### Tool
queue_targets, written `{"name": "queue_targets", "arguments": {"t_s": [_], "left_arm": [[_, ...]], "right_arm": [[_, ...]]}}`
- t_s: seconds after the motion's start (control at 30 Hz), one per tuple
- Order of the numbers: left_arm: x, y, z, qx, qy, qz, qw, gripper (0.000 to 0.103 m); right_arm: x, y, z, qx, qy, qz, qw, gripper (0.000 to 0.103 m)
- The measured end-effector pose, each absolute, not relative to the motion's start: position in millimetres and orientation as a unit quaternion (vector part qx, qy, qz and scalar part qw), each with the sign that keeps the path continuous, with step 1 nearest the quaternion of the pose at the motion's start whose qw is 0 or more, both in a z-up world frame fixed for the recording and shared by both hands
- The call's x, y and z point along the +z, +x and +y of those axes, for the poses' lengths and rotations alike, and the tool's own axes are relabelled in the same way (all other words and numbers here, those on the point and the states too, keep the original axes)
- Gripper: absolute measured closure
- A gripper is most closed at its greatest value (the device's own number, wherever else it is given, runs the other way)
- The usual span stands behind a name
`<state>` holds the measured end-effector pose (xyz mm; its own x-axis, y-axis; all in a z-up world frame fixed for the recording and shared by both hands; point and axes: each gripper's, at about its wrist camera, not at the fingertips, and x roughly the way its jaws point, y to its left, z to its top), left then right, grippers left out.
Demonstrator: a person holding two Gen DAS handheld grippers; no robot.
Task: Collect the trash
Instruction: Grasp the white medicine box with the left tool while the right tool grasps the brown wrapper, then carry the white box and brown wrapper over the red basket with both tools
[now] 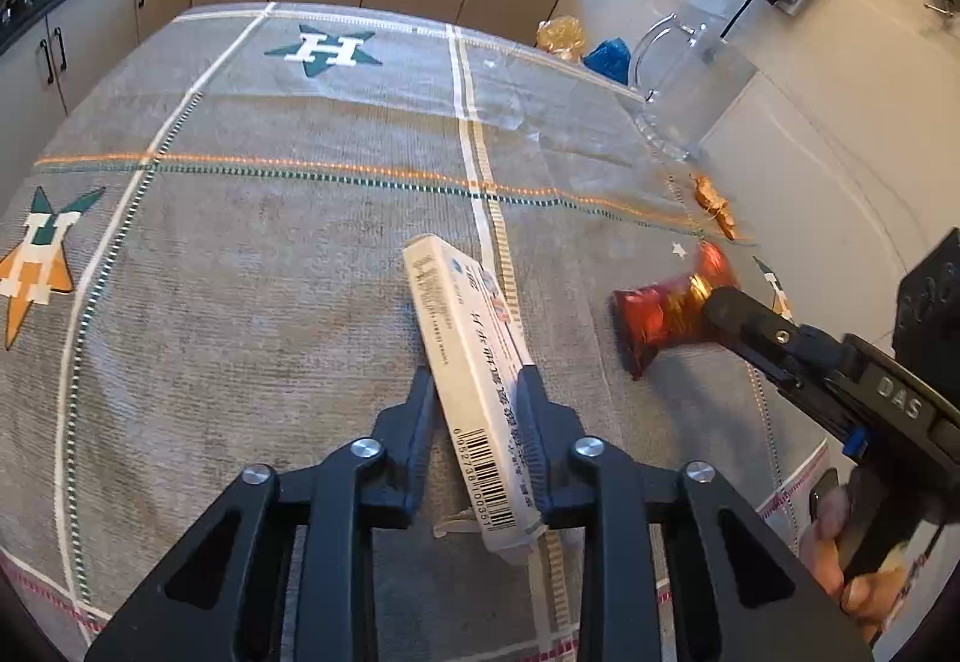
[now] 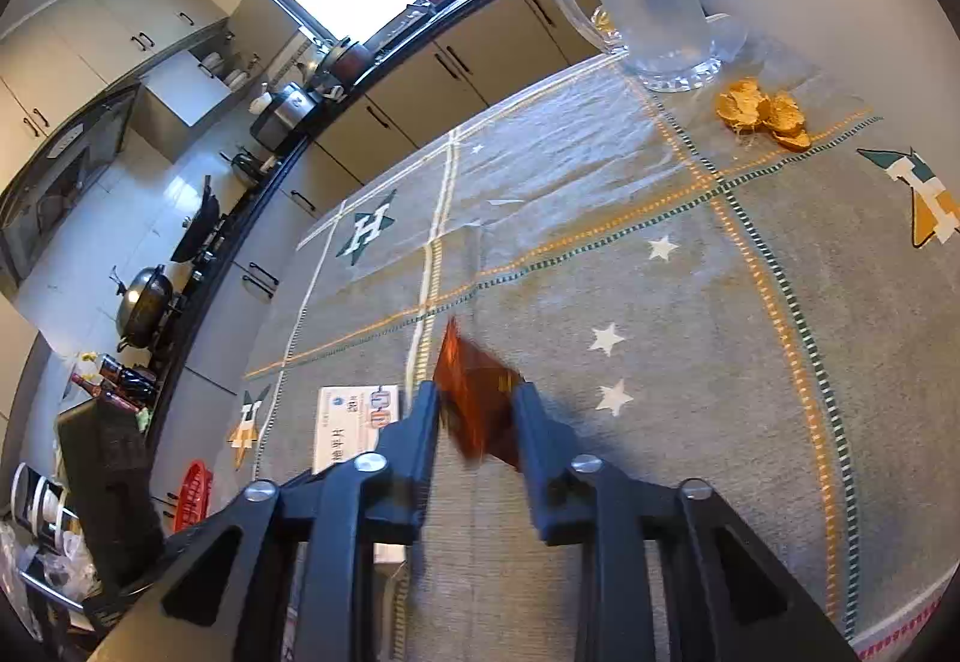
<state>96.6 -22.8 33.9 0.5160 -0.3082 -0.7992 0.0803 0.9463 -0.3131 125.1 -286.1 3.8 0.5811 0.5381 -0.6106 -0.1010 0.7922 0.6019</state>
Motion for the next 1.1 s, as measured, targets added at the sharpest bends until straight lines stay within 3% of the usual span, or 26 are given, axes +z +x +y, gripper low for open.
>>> {"name": "queue_targets", "arguments": {"t_s": [0.07, 0.17, 0.37, 0.4, 0.43, 0.47, 1.1], "left_arm": [[38, 92, -21, -0.109, -0.113, 0.472, 0.867, 0.082], [41, 83, -19, -0.107, -0.102, 0.464, 0.873, 0.090], [40, 81, -15, -0.107, -0.099, 0.458, 0.877, 0.090], [40, 81, -15, -0.108, -0.099, 0.457, 0.877, 0.090], [40, 80, -13, -0.107, -0.100, 0.455, 0.878, 0.090], [40, 80, -12, -0.107, -0.101, 0.453, 0.879, 0.090], [69, 32, 21, -0.061, -0.085, 0.387, 0.916, 0.090]], "right_arm": [[3, 125, -286, 0.189, 0.262, 0.419, 0.848, 0.060], [2, 126, -283, 0.179, 0.246, 0.418, 0.856, 0.059], [-5, 132, -277, 0.162, 0.224, 0.419, 0.865, 0.059], [-6, 132, -276, 0.159, 0.219, 0.419, 0.867, 0.061], [-7, 133, -276, 0.158, 0.217, 0.419, 0.868, 0.072], [-7, 134, -275, 0.156, 0.213, 0.420, 0.868, 0.073], [43, 84, -229, 0.283, 0.149, 0.300, 0.899, 0.074]]}}
